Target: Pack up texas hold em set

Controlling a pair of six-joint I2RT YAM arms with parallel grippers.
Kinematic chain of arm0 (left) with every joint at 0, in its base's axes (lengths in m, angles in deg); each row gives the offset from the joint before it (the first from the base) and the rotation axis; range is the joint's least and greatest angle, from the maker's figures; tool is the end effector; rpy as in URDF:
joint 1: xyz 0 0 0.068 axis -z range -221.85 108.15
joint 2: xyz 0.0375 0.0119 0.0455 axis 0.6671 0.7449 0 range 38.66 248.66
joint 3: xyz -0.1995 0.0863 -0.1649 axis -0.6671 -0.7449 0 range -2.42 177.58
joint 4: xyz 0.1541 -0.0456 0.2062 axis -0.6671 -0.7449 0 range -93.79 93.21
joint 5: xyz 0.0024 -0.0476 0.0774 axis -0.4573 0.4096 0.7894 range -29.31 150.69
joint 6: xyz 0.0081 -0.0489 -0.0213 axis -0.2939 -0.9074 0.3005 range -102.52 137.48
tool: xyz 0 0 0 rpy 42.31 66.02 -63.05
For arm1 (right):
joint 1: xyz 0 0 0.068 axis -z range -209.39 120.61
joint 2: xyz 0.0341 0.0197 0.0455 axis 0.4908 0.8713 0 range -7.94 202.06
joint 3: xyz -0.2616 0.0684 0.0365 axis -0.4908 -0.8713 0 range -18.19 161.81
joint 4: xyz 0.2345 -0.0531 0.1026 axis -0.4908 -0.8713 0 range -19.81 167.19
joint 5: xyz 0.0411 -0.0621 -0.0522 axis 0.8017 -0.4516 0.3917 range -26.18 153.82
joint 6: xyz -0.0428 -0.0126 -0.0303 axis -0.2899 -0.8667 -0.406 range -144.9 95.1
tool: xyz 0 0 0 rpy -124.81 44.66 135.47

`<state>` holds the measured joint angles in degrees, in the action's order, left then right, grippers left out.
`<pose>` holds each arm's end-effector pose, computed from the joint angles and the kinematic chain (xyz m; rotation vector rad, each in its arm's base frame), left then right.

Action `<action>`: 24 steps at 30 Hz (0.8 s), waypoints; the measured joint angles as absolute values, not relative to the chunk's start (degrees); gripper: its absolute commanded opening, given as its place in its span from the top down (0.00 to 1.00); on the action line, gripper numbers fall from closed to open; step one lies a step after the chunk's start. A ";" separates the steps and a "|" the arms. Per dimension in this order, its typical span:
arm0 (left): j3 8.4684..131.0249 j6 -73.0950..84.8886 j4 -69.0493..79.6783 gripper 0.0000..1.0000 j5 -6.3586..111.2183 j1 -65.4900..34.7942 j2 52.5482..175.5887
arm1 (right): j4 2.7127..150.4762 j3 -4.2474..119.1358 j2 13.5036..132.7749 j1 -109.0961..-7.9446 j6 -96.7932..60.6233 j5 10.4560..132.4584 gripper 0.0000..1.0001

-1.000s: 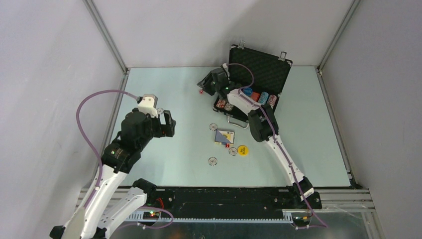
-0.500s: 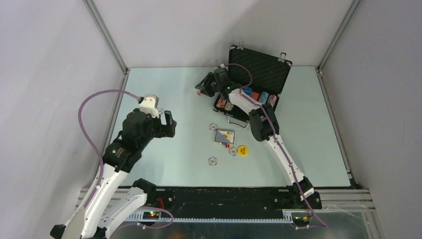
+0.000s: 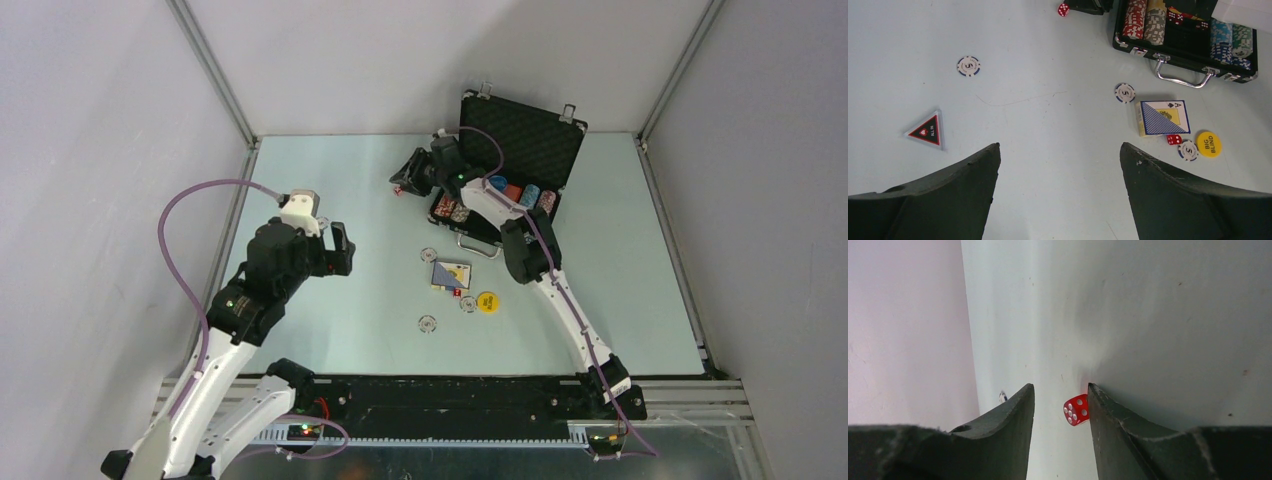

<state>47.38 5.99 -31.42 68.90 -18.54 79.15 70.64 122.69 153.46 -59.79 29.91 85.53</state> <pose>0.1398 -0.0546 0.3371 0.1163 2.0129 -0.2433 0.5248 0.3231 0.1193 0.2184 2.2640 1.2548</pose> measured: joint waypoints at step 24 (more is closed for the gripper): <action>47.38 5.99 -31.40 0.06 67.94 -18.62 79.17 | 66.25 119.67 150.49 -63.94 19.26 90.08 0.53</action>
